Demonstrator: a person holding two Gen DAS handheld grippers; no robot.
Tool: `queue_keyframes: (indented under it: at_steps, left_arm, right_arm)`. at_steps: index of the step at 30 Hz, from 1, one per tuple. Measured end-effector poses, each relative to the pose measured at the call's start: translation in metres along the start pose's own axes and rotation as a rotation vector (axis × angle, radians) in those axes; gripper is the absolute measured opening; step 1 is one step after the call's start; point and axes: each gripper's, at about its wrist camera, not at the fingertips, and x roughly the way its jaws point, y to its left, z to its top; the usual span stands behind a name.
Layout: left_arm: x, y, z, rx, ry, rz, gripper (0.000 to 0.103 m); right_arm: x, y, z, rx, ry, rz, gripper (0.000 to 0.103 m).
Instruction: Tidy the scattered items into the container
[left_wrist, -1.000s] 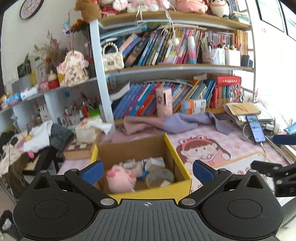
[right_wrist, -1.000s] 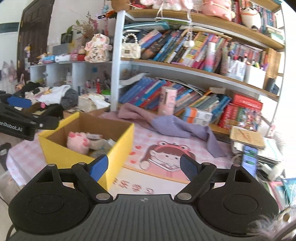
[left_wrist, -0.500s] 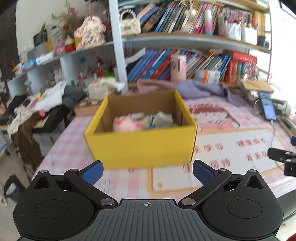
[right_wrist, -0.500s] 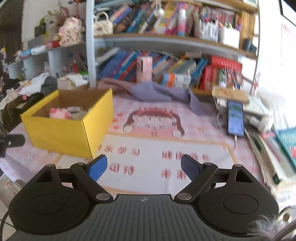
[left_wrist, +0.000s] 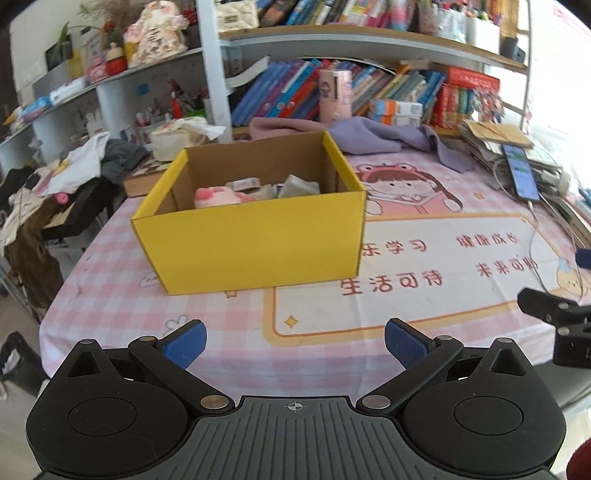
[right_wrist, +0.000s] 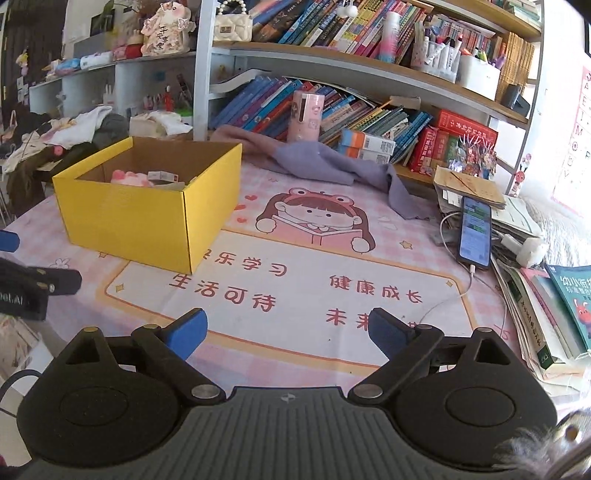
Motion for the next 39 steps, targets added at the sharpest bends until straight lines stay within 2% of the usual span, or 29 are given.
queue_keyframes:
  at_steps: [5,10,39]
  left_arm:
    - [-0.001,-0.002,-0.001,0.005,-0.002,-0.024,0.103]
    - [0.000,-0.001,-0.001,0.000,-0.012,-0.006,0.103]
    - [0.009,-0.001,-0.004,-0.002,0.049,-0.046,0.103]
  right_arm:
    - [0.000,0.000,-0.001,0.017,0.013,-0.008,0.096]
    - [0.000,0.001,-0.002,0.013,0.014,-0.007,0.097]
    - [0.005,0.005,-0.001,0.016,0.048,-0.012,0.101]
